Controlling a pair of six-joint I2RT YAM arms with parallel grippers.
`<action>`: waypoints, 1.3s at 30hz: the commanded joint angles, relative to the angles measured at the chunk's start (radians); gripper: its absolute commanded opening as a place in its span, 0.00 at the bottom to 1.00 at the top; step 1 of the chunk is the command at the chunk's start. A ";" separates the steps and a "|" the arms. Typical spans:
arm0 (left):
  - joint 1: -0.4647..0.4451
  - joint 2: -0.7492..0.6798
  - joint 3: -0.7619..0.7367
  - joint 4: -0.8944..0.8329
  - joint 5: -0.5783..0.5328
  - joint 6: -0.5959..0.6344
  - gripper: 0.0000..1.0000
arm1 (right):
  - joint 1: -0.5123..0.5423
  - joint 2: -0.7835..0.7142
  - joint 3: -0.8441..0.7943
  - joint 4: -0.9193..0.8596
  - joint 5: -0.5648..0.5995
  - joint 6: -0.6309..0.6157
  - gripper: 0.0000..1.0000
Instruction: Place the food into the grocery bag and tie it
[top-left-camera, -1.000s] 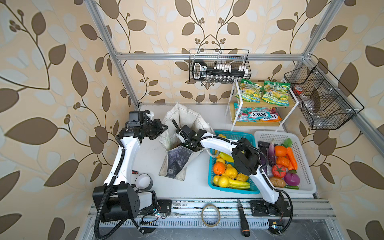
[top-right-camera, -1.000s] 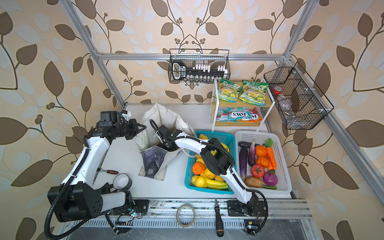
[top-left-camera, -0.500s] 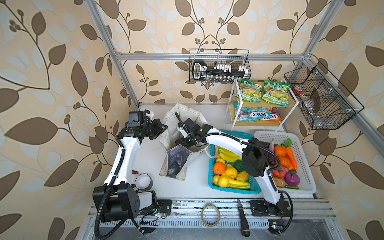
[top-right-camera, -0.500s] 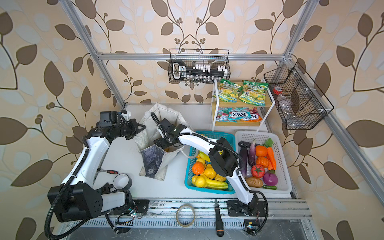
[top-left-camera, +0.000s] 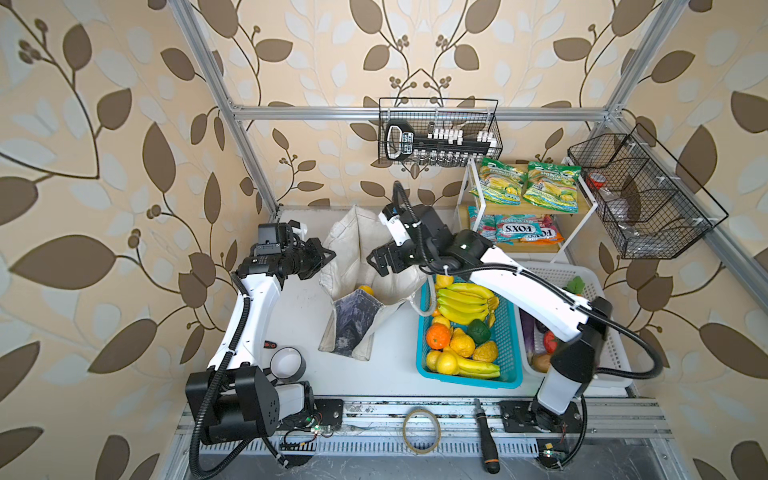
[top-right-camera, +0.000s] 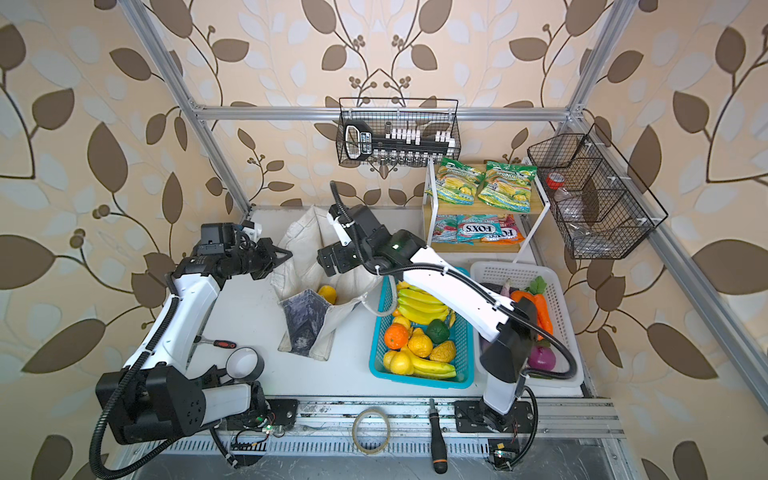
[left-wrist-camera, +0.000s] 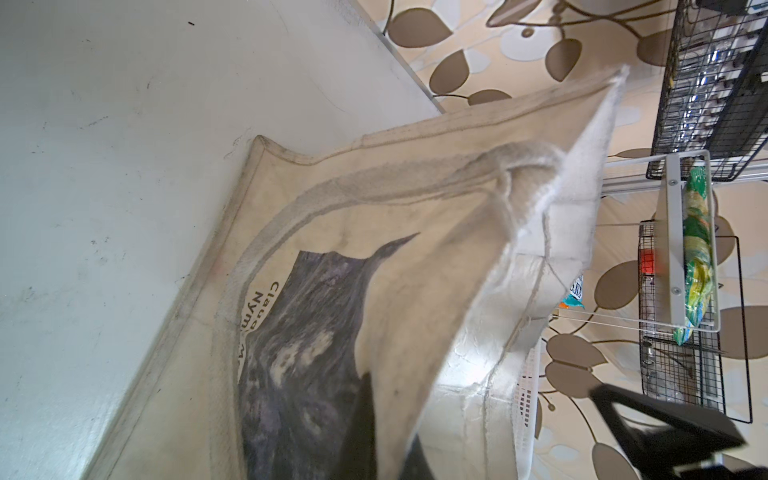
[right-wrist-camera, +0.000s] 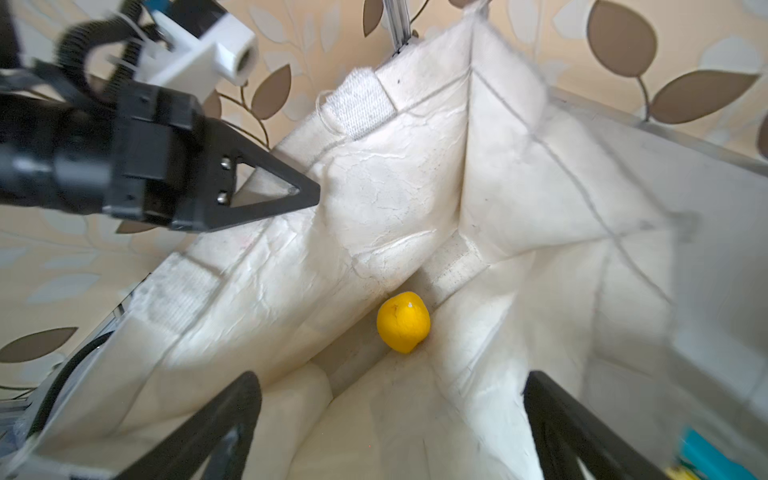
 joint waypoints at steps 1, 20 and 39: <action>0.011 -0.026 -0.008 0.035 0.027 0.006 0.00 | -0.014 -0.138 -0.102 -0.015 0.083 -0.026 1.00; 0.065 -0.082 -0.019 0.020 -0.042 -0.004 0.00 | -0.127 -0.655 -0.869 -0.012 0.036 0.039 0.98; 0.190 -0.209 0.028 -0.076 -0.232 0.057 0.00 | -0.152 -0.531 -0.950 0.189 -0.063 0.051 0.87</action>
